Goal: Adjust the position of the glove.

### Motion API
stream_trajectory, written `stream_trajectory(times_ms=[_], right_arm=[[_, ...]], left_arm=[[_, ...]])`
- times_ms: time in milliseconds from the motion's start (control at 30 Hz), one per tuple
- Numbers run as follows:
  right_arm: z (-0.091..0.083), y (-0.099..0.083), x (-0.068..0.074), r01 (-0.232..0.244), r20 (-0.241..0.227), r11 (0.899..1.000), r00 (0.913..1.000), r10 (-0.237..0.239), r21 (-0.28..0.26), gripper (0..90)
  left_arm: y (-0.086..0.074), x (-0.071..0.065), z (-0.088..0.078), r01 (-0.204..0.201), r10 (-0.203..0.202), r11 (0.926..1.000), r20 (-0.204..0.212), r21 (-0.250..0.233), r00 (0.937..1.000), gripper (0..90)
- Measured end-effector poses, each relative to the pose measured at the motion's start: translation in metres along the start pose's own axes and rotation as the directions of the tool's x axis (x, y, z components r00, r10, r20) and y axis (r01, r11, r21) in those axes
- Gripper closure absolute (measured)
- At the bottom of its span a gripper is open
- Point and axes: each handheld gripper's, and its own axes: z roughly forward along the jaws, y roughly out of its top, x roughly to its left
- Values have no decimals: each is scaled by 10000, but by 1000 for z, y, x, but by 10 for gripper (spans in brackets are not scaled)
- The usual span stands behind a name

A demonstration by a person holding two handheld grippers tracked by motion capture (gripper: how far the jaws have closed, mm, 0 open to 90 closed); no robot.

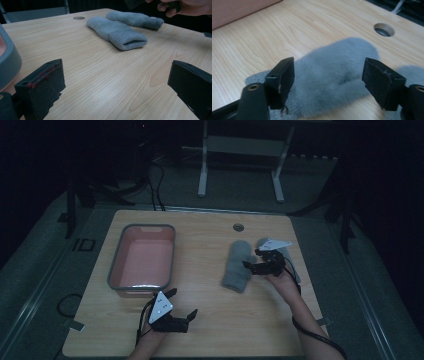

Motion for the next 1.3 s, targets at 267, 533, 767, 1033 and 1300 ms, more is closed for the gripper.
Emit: stream_trajectory(times_ms=[267, 533, 767, 1033, 1300], right_arm=[[33, 6, -3, 55, -490, 9981, 9988, -25, 616, 289], [65, 1, -11, -44, -272, 9866, 9996, 89, 1630, 324], [75, -6, -12, -16, -417, 9826, 9991, 95, 1859, 426], [76, -6, -10, 223, -545, 9837, 9984, -127, 1786, 615], [66, 4, 2, 474, -1151, 9860, 9929, -290, 1598, 791]], left_arm=[[0, -1, 0, -37, 36, 10000, 74, 54, 10000, 12], [1, -2, -1, -53, 52, 10000, 127, 36, 9999, 12], [1, -1, -1, -19, 19, 10000, 117, 11, 9999, 12], [1, -1, -1, 12, -12, 10000, 88, 31, 10000, 12], [1, 0, -2, 51, -51, 10000, -6, -60, 10000, 12]])
